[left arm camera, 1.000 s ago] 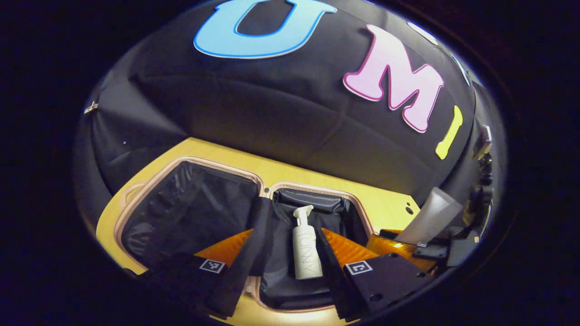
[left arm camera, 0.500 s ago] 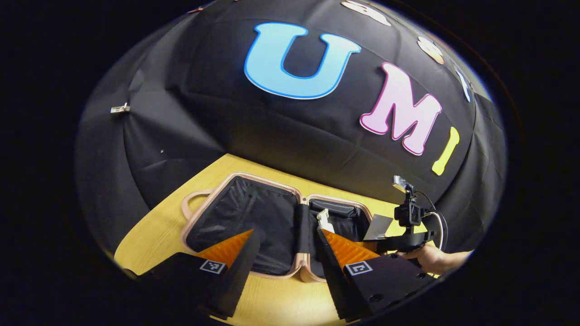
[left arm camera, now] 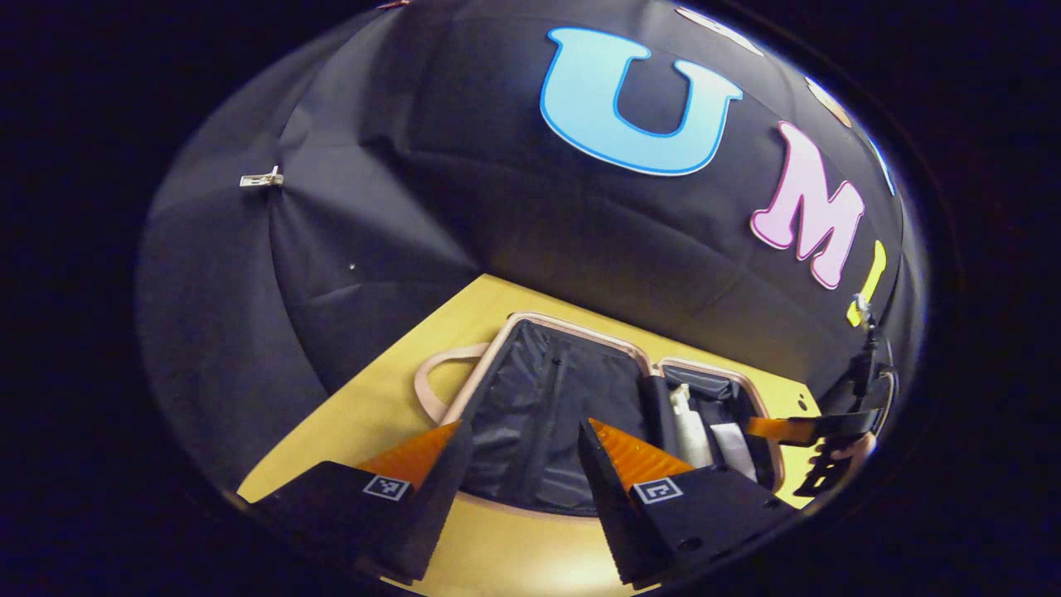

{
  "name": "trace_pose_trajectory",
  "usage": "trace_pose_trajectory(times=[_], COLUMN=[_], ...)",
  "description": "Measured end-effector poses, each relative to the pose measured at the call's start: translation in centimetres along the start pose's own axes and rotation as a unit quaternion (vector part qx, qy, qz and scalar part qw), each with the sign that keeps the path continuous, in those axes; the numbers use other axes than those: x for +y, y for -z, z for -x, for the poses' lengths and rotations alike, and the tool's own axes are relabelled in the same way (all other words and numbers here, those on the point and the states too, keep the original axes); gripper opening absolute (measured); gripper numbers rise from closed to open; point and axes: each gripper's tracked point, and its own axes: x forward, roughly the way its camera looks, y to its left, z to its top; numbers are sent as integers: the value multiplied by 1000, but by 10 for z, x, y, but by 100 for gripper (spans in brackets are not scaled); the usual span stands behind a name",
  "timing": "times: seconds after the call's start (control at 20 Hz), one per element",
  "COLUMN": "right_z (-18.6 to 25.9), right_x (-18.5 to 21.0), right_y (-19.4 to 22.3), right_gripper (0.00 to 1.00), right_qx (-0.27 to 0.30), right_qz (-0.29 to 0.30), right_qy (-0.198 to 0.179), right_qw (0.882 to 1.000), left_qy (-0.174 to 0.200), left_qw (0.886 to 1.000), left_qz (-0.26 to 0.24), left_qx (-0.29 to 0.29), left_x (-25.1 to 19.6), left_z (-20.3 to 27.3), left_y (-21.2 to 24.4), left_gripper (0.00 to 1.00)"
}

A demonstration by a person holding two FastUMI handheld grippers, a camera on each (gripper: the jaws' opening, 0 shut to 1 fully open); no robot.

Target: First open the suitcase, pack the skin care products into it, and then close the suitcase.

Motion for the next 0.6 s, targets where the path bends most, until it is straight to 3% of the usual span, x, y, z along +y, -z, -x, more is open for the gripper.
trace_pose_trajectory(times=[0.2, 0.4, 0.55, 0.6], right_z=[40, 62, 83, 89], right_x=[-11, -34, -54, -59], right_y=[-37, -46, -57, -55], right_gripper=[99, 99, 98, 98], right_qx=[-78, -96, -127, -132], right_qz=[7, 7, 6, 12], right_qy=[0, 15, 27, 32], right_qw=[997, 995, 991, 991], left_qy=[-40, -29, -43, -40], left_qw=[999, 999, 999, 999], left_qz=[-24, -32, -6, 7], left_qx=[-19, 6, 13, 29], left_x=[50, 68, 90, 96], left_z=[-64, -108, -134, -139], left_y=[-21, -15, -17, -11], left_gripper=[85, 86, 86, 80])
